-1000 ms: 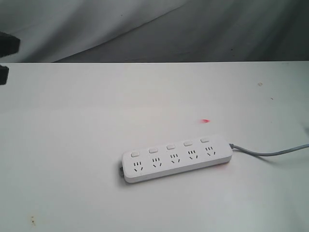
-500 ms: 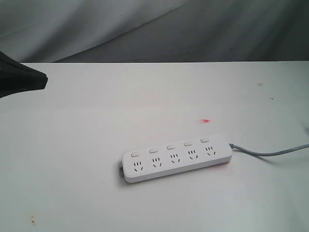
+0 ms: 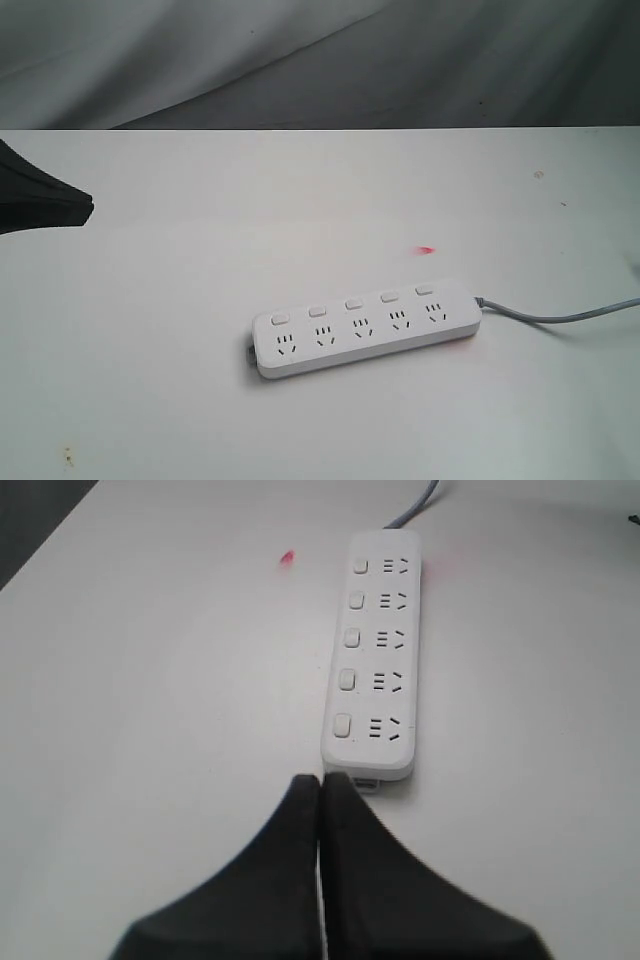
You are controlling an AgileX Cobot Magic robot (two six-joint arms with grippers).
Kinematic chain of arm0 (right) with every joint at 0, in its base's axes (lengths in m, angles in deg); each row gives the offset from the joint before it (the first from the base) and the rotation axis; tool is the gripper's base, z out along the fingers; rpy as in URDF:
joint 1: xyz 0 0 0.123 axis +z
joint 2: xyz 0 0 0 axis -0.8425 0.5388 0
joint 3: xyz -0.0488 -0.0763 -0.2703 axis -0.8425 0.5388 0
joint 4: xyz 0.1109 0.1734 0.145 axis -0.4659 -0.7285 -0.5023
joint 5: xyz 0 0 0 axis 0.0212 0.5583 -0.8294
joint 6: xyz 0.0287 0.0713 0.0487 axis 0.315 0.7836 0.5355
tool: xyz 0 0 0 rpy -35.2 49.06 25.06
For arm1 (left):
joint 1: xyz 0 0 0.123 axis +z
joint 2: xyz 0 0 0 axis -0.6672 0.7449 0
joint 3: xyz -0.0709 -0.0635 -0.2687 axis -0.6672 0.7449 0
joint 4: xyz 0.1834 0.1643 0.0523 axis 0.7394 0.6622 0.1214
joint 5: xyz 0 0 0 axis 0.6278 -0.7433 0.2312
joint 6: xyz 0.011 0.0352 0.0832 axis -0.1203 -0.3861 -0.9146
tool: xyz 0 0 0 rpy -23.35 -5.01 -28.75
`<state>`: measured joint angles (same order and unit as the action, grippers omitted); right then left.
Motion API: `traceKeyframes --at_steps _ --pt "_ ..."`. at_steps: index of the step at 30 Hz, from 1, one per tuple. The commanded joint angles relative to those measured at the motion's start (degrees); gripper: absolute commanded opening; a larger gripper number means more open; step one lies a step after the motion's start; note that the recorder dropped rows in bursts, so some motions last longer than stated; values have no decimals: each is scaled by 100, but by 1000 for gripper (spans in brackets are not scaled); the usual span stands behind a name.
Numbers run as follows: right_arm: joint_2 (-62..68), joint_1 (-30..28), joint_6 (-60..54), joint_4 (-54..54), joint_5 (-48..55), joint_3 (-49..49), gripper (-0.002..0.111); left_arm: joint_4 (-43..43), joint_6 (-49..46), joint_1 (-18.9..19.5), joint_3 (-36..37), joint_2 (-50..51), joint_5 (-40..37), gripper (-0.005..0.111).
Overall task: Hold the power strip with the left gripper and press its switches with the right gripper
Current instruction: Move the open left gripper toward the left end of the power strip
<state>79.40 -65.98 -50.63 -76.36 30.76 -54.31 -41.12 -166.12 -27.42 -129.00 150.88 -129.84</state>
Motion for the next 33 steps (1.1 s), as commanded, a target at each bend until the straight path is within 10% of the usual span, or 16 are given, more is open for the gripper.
traceKeyframes --at_steps 1,15,18,23,33 --pt "-15 10 28 72 -55 21 0 -81 35 -1 -23 11 -30 1" --pt "-15 10 28 72 -55 21 0 -610 -1324 -1 -23 1017 -301 6" --pt "-15 10 28 72 -55 21 0 -610 -1731 -1 -33 1400 -301 28" --pt "-15 10 28 72 -55 21 0 -730 -2150 -197 -33 2155 -301 96" --pt "-15 10 28 72 -55 21 0 -824 -2150 -1619 -111 3646 1179 101"
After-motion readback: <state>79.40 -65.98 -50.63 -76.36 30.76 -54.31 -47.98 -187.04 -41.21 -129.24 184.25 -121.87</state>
